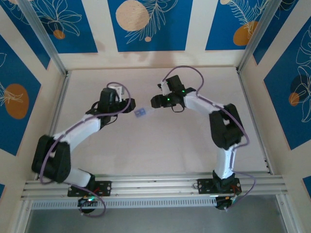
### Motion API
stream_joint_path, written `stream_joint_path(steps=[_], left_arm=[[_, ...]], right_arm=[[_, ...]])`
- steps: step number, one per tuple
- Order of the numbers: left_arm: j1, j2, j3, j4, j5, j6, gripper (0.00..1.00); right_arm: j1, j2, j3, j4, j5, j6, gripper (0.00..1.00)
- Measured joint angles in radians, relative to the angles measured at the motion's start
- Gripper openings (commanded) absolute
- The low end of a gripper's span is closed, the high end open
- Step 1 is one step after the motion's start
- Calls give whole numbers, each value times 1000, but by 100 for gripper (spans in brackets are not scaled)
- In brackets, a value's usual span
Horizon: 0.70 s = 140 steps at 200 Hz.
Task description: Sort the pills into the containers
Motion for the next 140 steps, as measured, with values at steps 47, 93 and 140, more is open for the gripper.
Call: stream_joint_path(steps=[47,93,140], left_arm=[[0,-370,-272,132,-133,119,76],[0,-595,-498,232,-367,213,100],[0,-621,-689,394,-616,325,100]], right_arm=[[19,-404,-402,168,112,-40,64],[-5,-693,-741,318,337,-139,75],[-101,-740,-849,418,493,-167,99]])
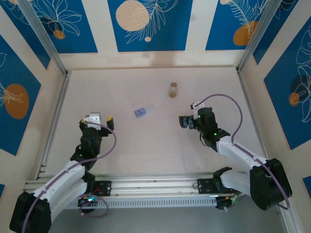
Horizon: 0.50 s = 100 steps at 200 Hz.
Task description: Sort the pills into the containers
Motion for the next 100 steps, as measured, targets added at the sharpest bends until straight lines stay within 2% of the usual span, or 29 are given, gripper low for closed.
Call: stream_joint_path(steps=[28,53,70,100], left_arm=[[2,55,-23,76,-132,63,100],[4,228,-24,188,-182,120,100],[16,331,-22,221,-173,146,99],[86,464,47,237,-90,148,99]], right_arm=[[-44,31,-1,77,58,-27,99],[-100,95,-23,159,77,-19,99],[-154,139,-61,201,80,8,99],[-225,193,-71,232,76,37,99]])
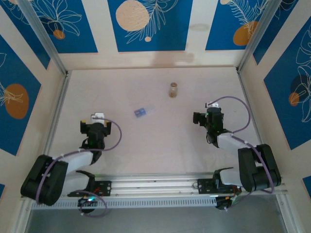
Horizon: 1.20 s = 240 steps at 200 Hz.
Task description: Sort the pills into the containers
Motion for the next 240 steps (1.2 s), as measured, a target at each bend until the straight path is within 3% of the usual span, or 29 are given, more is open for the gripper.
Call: stream_joint_path(steps=[42,71,103,127,165,215,240], left_arm=[[85,164,52,183,176,12,99],[166,362,-4,457,294,-2,99],[190,362,16,404,361,-11,100],[192,357,117,356,380,-19,100],[188,348,127,330,386,-23,100],[188,348,127,312,400,-11,100],[188,348,127,312,406,-8,100]], right_arm=[[-58,51,3,92,-28,17,99],[-74,87,16,118,-46,17,99],[-89,96,19,160,-68,13,99],[-113,126,-18,305,-100,13,99],[-109,201,-119,510,-177,-30,99],[-155,222,-51,474,-341,-54,99],[-166,222,-33,466,-359,-55,99]])
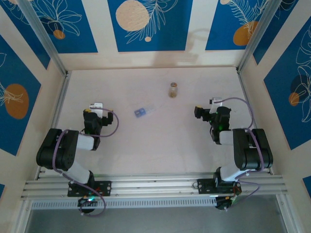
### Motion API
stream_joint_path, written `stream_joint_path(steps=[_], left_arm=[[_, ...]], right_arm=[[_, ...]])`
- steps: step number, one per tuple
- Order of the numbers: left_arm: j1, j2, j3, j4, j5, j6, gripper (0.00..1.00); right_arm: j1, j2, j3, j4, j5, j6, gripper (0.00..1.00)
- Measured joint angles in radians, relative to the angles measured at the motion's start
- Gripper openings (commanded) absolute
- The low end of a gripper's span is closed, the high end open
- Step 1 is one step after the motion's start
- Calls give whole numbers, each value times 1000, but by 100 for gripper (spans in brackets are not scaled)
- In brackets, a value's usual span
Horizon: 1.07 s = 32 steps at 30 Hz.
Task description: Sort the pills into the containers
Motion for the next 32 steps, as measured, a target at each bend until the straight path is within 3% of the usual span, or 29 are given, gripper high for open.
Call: stream_joint_path(steps=[25,32], left_arm=[[0,0,0,-2,2,0,100],[22,0,14,-53,65,-1,100]], right_arm=[[3,0,0,-26,-35,0,99],[3,0,0,-26,-35,0,99]])
